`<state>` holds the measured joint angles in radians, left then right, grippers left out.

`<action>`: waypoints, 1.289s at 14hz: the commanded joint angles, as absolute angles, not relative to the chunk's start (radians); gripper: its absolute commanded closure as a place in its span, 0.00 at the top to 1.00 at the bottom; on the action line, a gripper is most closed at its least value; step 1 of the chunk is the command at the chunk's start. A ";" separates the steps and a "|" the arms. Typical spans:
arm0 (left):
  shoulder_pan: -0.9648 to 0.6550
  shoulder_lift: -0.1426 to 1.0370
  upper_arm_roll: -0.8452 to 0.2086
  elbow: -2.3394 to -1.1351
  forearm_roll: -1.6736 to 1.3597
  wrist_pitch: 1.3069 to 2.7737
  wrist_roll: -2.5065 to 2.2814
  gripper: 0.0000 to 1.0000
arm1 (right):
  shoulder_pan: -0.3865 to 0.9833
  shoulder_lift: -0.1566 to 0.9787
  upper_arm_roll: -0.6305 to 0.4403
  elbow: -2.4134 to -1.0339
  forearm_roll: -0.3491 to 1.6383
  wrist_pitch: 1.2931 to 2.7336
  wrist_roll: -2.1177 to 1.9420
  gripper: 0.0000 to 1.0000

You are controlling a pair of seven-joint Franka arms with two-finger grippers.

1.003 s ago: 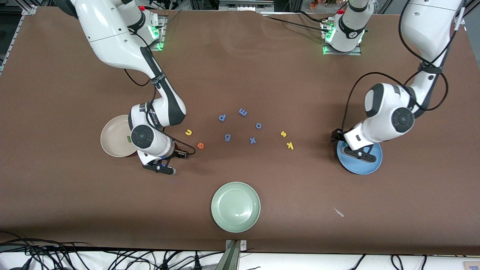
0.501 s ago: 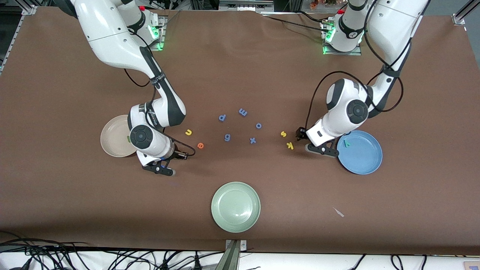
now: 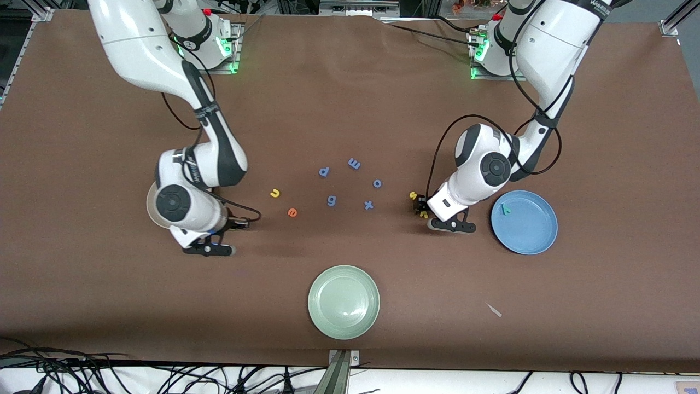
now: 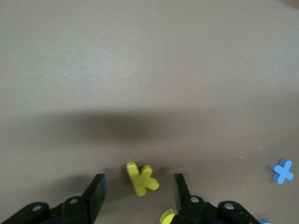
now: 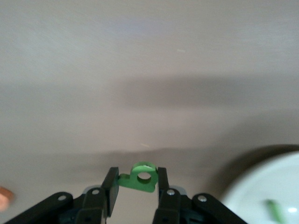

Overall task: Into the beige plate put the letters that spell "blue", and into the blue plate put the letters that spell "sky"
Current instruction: 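Grasp the b with the right gripper while the left gripper grasps the k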

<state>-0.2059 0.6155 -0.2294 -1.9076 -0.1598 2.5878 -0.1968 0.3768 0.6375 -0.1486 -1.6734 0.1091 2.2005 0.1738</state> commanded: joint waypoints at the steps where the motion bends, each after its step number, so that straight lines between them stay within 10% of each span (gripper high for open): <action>1: -0.244 0.658 -0.218 -1.884 -0.173 2.632 -0.219 0.64 | 0.376 0.465 -0.199 -1.911 0.114 2.253 -0.001 0.25; 6: -0.242 0.666 -0.212 -1.888 -0.102 2.646 -0.212 0.44 | 0.371 0.419 -0.273 -2.083 0.121 2.338 -0.101 0.40; 7: -0.241 0.666 -0.210 -1.891 -0.089 2.646 -0.212 0.34 | 0.368 0.428 -0.273 -2.082 0.129 2.338 -0.081 0.98; 11: -0.238 0.666 -0.198 -1.894 -0.074 2.646 -0.206 0.17 | 0.396 0.420 -0.232 -2.046 0.143 2.324 0.162 1.00; 18: -0.052 0.447 -0.199 -1.928 -0.040 2.403 -0.018 0.17 | 0.448 0.489 -0.121 -1.944 0.241 2.336 0.480 1.00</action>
<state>-0.1266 0.5678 -0.1920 -1.8776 -0.0591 2.5080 -0.1339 0.4131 0.4490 -0.1286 -1.9905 0.2183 2.3342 0.3972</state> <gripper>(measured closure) 0.736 0.000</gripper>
